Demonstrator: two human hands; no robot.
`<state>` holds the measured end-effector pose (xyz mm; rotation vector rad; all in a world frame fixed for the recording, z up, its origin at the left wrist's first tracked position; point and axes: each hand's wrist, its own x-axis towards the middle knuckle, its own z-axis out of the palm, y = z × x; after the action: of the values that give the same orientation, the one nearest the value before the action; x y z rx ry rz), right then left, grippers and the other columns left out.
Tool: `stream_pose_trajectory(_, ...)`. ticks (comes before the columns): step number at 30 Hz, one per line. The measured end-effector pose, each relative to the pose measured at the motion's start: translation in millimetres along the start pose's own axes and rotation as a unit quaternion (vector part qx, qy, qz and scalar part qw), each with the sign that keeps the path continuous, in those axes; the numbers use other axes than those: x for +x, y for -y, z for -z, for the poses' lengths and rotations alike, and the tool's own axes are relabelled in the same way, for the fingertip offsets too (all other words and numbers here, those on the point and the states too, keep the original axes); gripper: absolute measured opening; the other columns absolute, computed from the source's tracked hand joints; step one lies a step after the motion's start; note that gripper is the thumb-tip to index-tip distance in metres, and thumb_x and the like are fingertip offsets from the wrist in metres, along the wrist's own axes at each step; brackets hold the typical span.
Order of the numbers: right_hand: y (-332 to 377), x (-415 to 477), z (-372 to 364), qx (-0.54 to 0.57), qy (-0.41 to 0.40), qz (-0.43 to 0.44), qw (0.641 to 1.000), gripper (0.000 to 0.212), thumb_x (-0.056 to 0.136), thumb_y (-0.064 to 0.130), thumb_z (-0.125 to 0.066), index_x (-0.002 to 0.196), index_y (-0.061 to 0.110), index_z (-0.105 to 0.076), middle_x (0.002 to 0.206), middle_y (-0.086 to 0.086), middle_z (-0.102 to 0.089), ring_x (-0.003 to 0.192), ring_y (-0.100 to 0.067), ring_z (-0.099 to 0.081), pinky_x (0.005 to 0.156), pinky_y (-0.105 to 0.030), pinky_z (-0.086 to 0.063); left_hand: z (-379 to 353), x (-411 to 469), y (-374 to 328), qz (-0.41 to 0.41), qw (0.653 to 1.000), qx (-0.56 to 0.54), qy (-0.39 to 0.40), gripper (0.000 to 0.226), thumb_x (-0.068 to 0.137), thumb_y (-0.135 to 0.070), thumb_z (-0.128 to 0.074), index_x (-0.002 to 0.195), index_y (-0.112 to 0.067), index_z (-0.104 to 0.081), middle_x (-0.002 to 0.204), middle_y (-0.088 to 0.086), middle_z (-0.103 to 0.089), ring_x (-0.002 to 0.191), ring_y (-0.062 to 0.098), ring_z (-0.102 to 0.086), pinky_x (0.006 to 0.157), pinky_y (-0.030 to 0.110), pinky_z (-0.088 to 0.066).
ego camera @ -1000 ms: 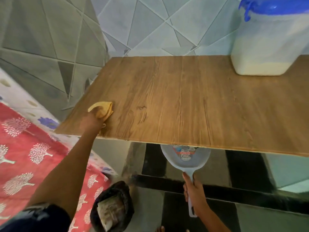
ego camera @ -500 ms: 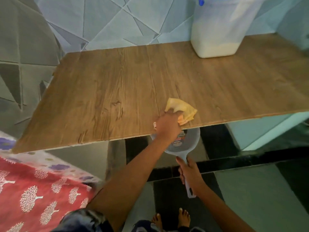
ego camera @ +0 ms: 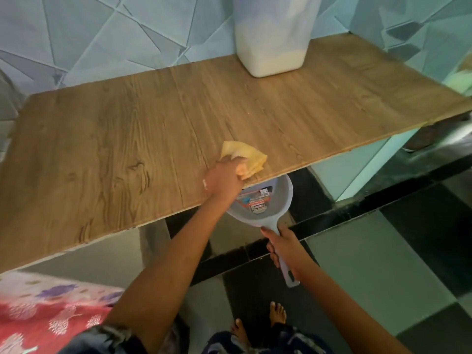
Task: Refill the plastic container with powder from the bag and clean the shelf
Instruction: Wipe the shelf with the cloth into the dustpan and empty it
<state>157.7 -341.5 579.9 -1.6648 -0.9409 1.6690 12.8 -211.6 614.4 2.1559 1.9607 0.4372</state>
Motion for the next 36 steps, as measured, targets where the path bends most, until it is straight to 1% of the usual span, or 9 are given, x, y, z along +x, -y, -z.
stream_pose_trajectory(4,4.8,1.0,9.7,0.007,0.011,-0.008,1.000,0.012,0.093,0.032,-0.052,0.100,0.022,-0.052,0.056,0.002,-0.048,0.037,-0.004,-0.044,0.038,-0.018,-0.040,-5.9,-4.1,-34.1,-0.110,0.976,-0.164,0.087,0.047,0.082,-0.017,-0.063,0.124,-0.037,-0.056,0.124,0.000,-0.062,0.110,0.022,-0.059,0.090,0.040,-0.051)
stream_pose_trajectory(6,7.7,4.5,15.0,-0.002,0.026,-0.020,0.999,0.006,0.093,0.031,-0.051,0.094,0.025,-0.052,0.057,0.002,-0.048,0.039,-0.004,-0.044,0.039,-0.016,-0.041,11.8,11.2,-10.5,-0.097,0.969,-0.225,0.032,0.046,0.081,-0.014,-0.065,0.124,-0.030,-0.058,0.128,0.001,-0.061,0.113,0.020,-0.057,0.096,0.034,-0.048)
stream_pose_trajectory(11,4.5,23.0,18.3,-0.019,0.038,-0.046,0.998,0.018,0.093,0.033,-0.052,0.101,0.018,-0.052,0.059,0.001,-0.050,0.038,-0.003,-0.045,0.040,-0.017,-0.042,58.7,62.8,118.4,0.128,0.985,-0.046,-0.103,0.048,0.085,-0.022,-0.060,0.131,-0.027,-0.051,0.137,0.011,-0.052,0.120,0.032,-0.052,0.099,0.037,-0.042)
stream_pose_trajectory(15,3.3,32.8,22.9,-0.021,0.047,-0.050,0.997,0.017,0.093,0.032,-0.052,0.100,0.016,-0.052,0.060,0.000,-0.050,0.037,-0.003,-0.044,0.040,-0.016,-0.042,58.6,86.7,164.6,0.265,0.962,-0.033,-0.062,0.057,0.076,-0.012,-0.063,0.128,-0.031,-0.053,0.130,0.014,-0.057,0.112,0.038,-0.058,0.090,0.048,-0.052)
stream_pose_trajectory(24,19.1,48.8,45.3,-0.021,0.040,-0.044,0.998,0.016,0.094,0.031,-0.051,0.099,0.016,-0.053,0.058,0.001,-0.049,0.037,-0.003,-0.044,0.040,-0.017,-0.041,-12.8,46.3,-46.1,-0.060,0.998,0.003,0.022,0.050,0.082,-0.016,-0.057,0.127,-0.037,-0.052,0.133,0.000,-0.055,0.114,0.029,-0.052,0.096,0.039,-0.044)
stream_pose_trajectory(27,23.3,50.1,54.7,-0.010,0.041,-0.039,0.998,0.015,0.094,0.030,-0.051,0.100,0.017,-0.052,0.057,0.000,-0.048,0.036,-0.004,-0.043,0.039,-0.018,-0.040,-16.6,37.8,-57.5,-0.125,0.984,-0.115,0.045,0.048,0.080,-0.015,-0.061,0.124,-0.033,-0.057,0.127,0.000,-0.061,0.109,0.024,-0.057,0.094,0.040,-0.047)
stream_pose_trajectory(30,26.4,49.5,66.9,-0.012,0.038,-0.039,0.998,0.012,0.094,0.030,-0.051,0.093,0.018,-0.053,0.055,0.001,-0.048,0.035,-0.004,-0.043,0.039,-0.018,-0.040,3.0,61.4,-23.9,-0.057,0.973,-0.221,-0.030,0.043,0.082,-0.017,-0.066,0.124,-0.024,-0.059,0.125,0.001,-0.061,0.107,0.016,-0.059,0.092,0.033,-0.048)
stream_pose_trajectory(33,27.1,51.9,74.8,-0.014,0.032,-0.044,0.998,0.011,0.094,0.030,-0.051,0.092,0.019,-0.053,0.055,0.001,-0.048,0.036,-0.005,-0.043,0.039,-0.019,-0.040,26.7,107.3,50.6,0.075,0.977,-0.154,-0.127,0.046,0.082,-0.018,-0.065,0.127,-0.026,-0.056,0.131,0.005,-0.057,0.110,0.018,-0.058,0.093,0.028,-0.047)
stream_pose_trajectory(36,26.4,56.8,76.6,-0.012,0.022,-0.049,0.998,0.012,0.094,0.029,-0.051,0.094,0.017,-0.052,0.053,0.001,-0.048,0.035,-0.005,-0.042,0.037,-0.018,-0.039,38.1,143.4,131.1,0.255,0.951,-0.072,-0.159,0.048,0.080,-0.024,-0.062,0.128,-0.028,-0.053,0.130,0.010,-0.057,0.114,0.031,-0.057,0.096,0.041,-0.048)
